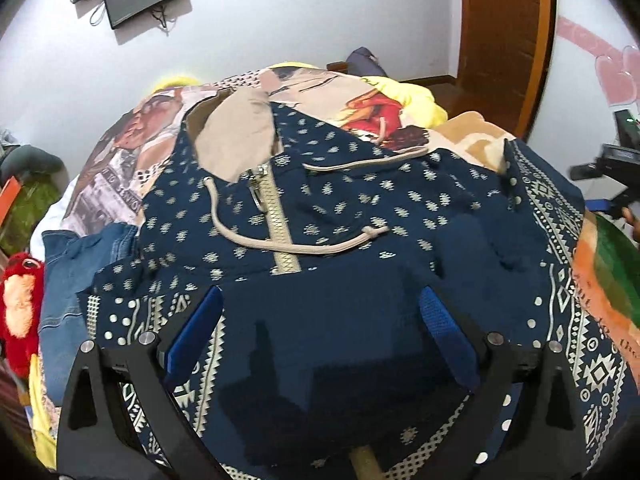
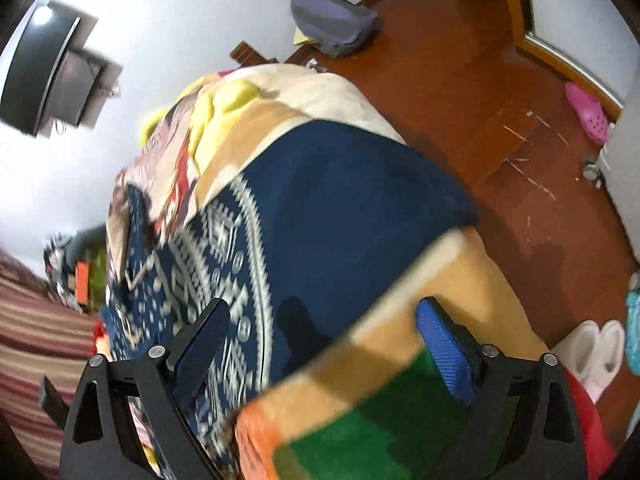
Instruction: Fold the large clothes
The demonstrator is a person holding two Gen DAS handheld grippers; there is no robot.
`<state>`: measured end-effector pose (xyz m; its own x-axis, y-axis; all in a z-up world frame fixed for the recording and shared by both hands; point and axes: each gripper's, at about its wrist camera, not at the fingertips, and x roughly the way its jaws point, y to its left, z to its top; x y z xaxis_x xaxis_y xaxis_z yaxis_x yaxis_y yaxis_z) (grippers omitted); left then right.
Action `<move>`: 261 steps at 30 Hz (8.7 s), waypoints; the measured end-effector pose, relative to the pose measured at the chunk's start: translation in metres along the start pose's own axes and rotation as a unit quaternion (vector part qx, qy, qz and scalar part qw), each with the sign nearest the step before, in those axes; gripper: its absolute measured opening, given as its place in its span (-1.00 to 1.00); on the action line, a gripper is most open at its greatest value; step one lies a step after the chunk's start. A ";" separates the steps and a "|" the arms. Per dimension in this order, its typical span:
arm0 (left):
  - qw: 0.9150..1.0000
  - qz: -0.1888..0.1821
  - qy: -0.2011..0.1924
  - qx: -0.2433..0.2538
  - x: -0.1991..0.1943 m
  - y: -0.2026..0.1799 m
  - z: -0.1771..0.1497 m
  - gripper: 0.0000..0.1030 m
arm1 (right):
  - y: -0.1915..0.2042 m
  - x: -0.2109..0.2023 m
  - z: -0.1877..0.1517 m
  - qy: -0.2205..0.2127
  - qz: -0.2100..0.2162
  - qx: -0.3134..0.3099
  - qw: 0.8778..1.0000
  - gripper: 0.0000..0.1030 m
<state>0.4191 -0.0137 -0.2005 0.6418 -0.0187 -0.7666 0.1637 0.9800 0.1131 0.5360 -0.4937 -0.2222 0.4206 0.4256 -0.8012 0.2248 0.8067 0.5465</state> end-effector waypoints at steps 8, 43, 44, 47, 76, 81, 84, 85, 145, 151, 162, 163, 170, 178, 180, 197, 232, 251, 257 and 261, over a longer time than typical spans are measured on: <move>1.000 0.003 -0.006 -0.025 -0.002 0.017 -0.002 0.95 | -0.012 0.030 0.026 -0.053 0.001 0.056 0.997 0.15; 0.990 0.076 -0.050 -0.107 -0.117 0.124 -0.071 0.95 | 0.312 0.039 -0.153 -0.006 0.056 -0.266 0.962 -0.86; 0.990 0.076 -0.046 -0.108 -0.119 0.127 -0.075 0.95 | 0.310 0.056 -0.165 0.010 0.039 -0.270 0.962 -0.86; 0.990 0.075 -0.039 -0.109 -0.123 0.132 -0.086 0.95 | 0.299 0.084 -0.193 0.034 -0.015 -0.287 0.957 -0.86; 0.990 -0.090 0.001 0.105 -0.042 -0.092 0.035 0.95 | 0.134 -0.083 -0.143 -0.055 -0.123 -0.302 0.944 -0.85; 0.982 -0.119 0.035 0.142 0.003 -0.147 0.049 0.91 | 0.088 -0.085 -0.122 -0.061 -0.143 -0.248 0.956 -0.85; 0.976 -0.136 0.068 0.155 0.032 -0.172 0.053 0.73 | 0.062 -0.078 -0.116 -0.046 -0.133 -0.210 0.967 -0.85; 0.975 -0.133 0.075 0.159 0.041 -0.179 0.053 0.68 | 0.056 -0.075 -0.116 -0.042 -0.133 -0.202 0.969 -0.85; 0.983 0.067 0.068 -0.158 0.002 0.185 -0.150 0.06 | 0.264 0.090 -0.201 -0.055 -0.203 -0.565 0.798 0.31; 0.980 0.066 0.080 -0.171 -0.021 0.203 -0.168 0.39 | 0.240 0.081 -0.161 -0.058 -0.219 -0.493 0.840 1.00; 0.984 0.097 0.024 -0.147 -0.086 0.211 -0.118 0.65 | 0.263 0.004 -0.126 -0.084 -0.066 -0.439 0.892 1.00; 0.985 0.092 0.017 -0.144 -0.088 0.208 -0.108 0.69 | 0.270 -0.002 -0.123 -0.088 -0.056 -0.431 0.896 1.00; 0.992 0.045 -0.038 -0.114 -0.082 0.192 -0.018 0.72 | 0.317 -0.014 -0.092 -0.110 -0.028 -0.423 0.899 1.00; 0.995 0.015 -0.015 -0.100 -0.005 0.189 0.052 0.73 | 0.354 0.044 -0.040 -0.076 -0.006 -0.395 0.915 1.00; 0.993 0.001 0.003 -0.115 0.020 0.193 0.059 0.73 | 0.357 0.074 -0.026 -0.048 0.003 -0.372 0.927 1.00; 0.964 -0.068 0.070 -0.249 0.185 0.226 0.088 0.45 | 0.359 0.246 0.032 0.037 -0.007 -0.280 0.959 -0.02; 0.993 -0.059 0.055 -0.092 -0.045 0.119 -0.084 -0.84 | 0.265 0.021 -0.198 -0.007 -0.036 -0.443 0.896 -0.81; 0.991 -0.041 0.072 -0.108 -0.037 0.129 -0.107 -0.27 | 0.230 -0.016 -0.186 -0.068 -0.113 -0.447 0.885 0.76; 0.994 -0.041 0.019 -0.099 -0.061 0.131 -0.064 0.23 | 0.267 -0.027 -0.172 -0.078 -0.049 -0.436 0.895 0.76; 0.995 -0.042 0.006 -0.086 -0.052 0.128 -0.030 0.25 | 0.291 -0.016 -0.165 -0.072 -0.024 -0.432 0.898 0.76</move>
<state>0.3838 0.1182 -0.1652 0.6225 -0.1010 -0.7760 0.0858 0.9945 -0.0605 0.4500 -0.1980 -0.0906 0.5514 0.3744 -0.7455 -0.4953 0.8660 0.0687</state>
